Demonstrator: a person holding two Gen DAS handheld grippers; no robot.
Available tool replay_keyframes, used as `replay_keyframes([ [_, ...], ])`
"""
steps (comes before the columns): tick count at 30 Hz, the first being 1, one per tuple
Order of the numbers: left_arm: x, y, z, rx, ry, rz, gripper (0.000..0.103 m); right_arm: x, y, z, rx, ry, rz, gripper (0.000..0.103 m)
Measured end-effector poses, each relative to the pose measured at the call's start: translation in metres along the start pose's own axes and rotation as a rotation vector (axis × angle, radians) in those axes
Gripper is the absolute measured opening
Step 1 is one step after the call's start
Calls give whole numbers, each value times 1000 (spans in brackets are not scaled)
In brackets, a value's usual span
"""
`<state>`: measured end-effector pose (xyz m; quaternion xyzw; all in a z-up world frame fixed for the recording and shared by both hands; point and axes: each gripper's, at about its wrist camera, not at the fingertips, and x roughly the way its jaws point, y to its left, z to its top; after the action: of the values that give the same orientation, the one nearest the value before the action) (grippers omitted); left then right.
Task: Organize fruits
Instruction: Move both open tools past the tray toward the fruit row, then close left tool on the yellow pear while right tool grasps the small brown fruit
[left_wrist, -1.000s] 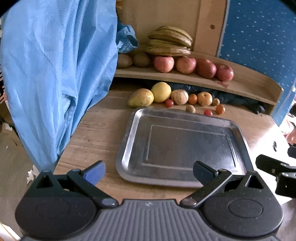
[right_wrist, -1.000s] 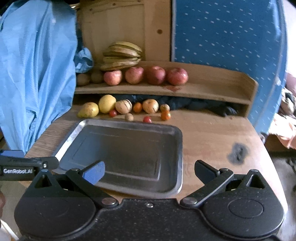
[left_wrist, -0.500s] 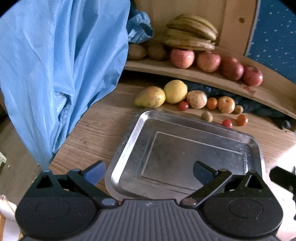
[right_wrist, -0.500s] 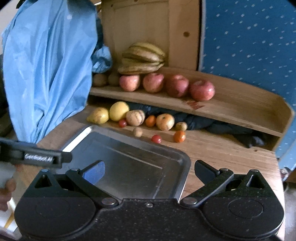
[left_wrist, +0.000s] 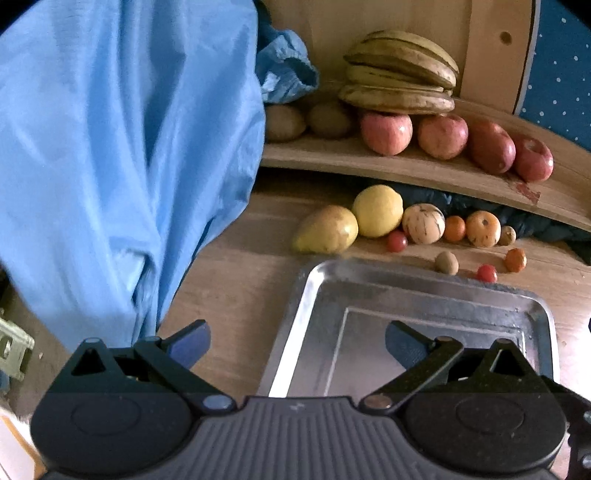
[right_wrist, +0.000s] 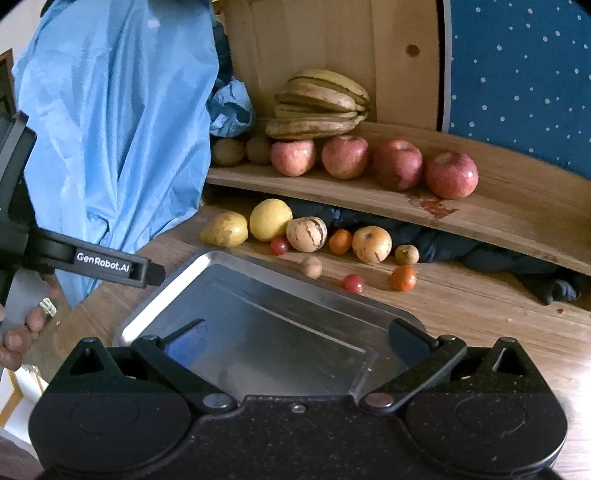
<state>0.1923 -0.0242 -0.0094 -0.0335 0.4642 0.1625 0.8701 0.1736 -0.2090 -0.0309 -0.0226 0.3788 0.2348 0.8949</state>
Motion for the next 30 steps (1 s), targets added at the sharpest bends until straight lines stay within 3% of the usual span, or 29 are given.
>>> replay_keyframes([
  [5, 26, 10, 22, 44, 19, -52, 103, 24, 8, 13, 43, 31, -67, 102],
  [9, 50, 18, 35, 87, 33, -106, 103, 44, 9, 22, 103, 58, -60, 102],
  [17, 91, 18, 62, 225, 11, -175, 103, 81, 16, 37, 85, 81, -176, 99],
  [30, 136, 21, 81, 279, 79, -266, 103, 137, 14, 60, 138, 137, -212, 89],
])
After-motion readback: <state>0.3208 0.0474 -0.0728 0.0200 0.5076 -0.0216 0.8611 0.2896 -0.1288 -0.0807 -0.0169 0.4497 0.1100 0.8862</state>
